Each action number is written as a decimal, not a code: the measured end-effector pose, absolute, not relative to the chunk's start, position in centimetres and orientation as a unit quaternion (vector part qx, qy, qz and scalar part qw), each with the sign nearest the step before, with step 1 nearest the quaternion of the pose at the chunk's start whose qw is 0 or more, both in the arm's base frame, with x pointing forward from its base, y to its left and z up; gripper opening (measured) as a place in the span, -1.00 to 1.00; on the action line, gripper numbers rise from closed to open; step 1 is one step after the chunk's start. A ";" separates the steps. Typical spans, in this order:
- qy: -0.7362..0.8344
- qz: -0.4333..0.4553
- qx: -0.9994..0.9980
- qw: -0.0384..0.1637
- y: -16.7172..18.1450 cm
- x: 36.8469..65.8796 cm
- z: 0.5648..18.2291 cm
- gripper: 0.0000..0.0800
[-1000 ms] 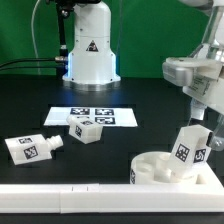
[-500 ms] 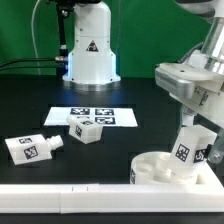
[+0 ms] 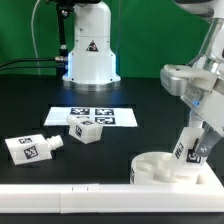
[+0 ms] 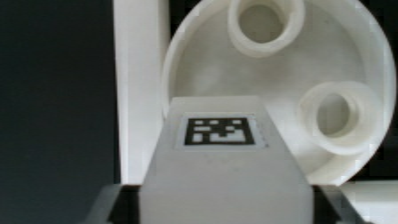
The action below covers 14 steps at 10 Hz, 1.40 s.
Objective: Assemble stool
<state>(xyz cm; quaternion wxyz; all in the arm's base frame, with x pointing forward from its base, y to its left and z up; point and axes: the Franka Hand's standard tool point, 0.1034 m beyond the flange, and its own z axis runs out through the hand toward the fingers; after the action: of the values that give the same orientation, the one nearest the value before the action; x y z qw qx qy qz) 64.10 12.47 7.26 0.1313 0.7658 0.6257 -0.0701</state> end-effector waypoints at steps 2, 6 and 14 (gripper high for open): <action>0.492 -0.090 0.855 0.135 12.2 64.6 7.3 -0.16; 0.373 -0.079 0.913 0.148 12.3 64.9 7.4 -0.16; -0.026 -0.096 0.988 0.120 10.8 65.5 7.3 -0.16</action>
Offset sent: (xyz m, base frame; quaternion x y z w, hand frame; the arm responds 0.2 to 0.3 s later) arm 0.0000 0.0000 0.0000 0.0000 0.0000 0.1938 0.9810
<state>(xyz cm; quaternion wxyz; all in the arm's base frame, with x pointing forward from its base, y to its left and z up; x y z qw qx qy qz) 65.50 10.82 7.35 0.1205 0.9877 -0.0259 -0.0962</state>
